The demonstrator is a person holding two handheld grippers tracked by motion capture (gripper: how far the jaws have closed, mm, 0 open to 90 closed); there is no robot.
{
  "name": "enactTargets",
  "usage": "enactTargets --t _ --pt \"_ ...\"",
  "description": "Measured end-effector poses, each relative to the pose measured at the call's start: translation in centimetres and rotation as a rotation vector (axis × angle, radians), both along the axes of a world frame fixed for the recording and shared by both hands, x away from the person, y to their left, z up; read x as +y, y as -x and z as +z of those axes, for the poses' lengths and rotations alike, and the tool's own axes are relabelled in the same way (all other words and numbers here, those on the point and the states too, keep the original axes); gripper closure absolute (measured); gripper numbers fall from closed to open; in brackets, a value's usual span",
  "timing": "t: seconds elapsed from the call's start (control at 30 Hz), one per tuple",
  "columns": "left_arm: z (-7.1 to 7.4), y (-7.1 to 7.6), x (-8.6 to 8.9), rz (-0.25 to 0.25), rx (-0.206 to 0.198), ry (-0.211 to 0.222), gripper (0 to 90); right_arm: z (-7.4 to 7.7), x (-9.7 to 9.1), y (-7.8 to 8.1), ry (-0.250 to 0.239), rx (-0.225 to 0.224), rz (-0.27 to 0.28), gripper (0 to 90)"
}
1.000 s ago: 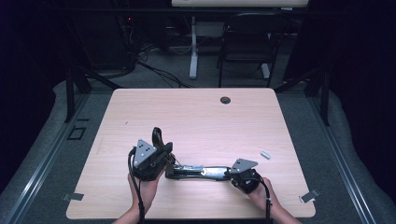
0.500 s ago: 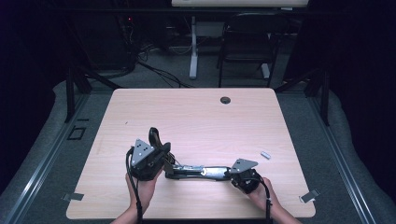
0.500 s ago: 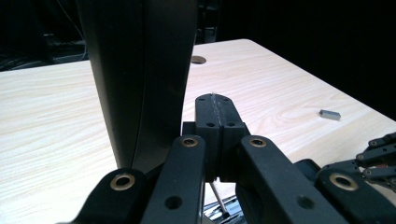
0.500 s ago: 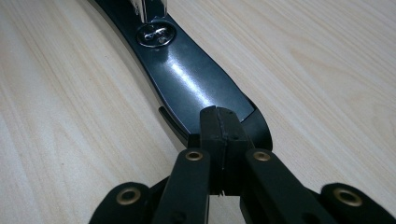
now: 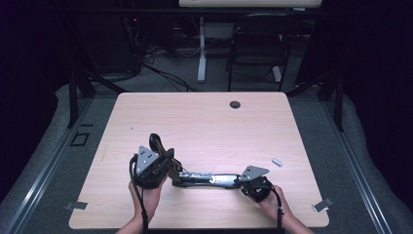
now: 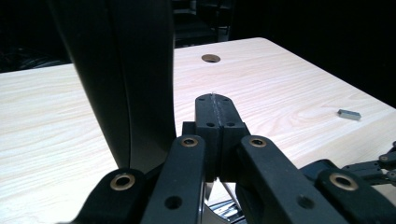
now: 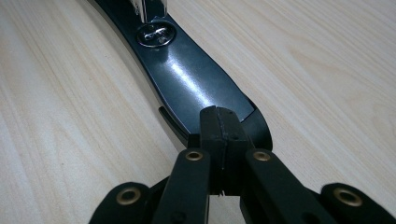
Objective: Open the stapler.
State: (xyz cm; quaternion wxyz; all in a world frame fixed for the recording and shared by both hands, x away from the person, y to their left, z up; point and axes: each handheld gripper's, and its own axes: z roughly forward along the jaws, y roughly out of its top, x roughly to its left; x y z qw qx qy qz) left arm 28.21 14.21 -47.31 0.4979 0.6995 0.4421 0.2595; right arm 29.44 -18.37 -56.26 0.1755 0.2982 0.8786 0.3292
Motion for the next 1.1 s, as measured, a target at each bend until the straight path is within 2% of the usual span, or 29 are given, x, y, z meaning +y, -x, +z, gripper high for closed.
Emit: enactTargets --t 0.27,0.43,0.57,1.1 --pt "0.0 0.1 0.5 0.003 0.001 -0.002 90.0 0.0 0.0 0.0 -0.002 0.001 -0.002 90.0" --pt "-0.4 -0.4 2.1 0.046 0.044 0.035 90.0 0.0 0.0 0.0 -0.001 0.002 -0.002 90.0" --pt "-0.6 -0.5 3.1 0.068 0.064 0.043 90.0 0.0 0.0 0.0 -0.003 0.004 -0.003 90.0" --pt "-0.9 -0.6 3.6 0.078 0.053 0.043 90.0 0.1 -0.1 -0.1 -0.003 0.016 0.004 90.0"
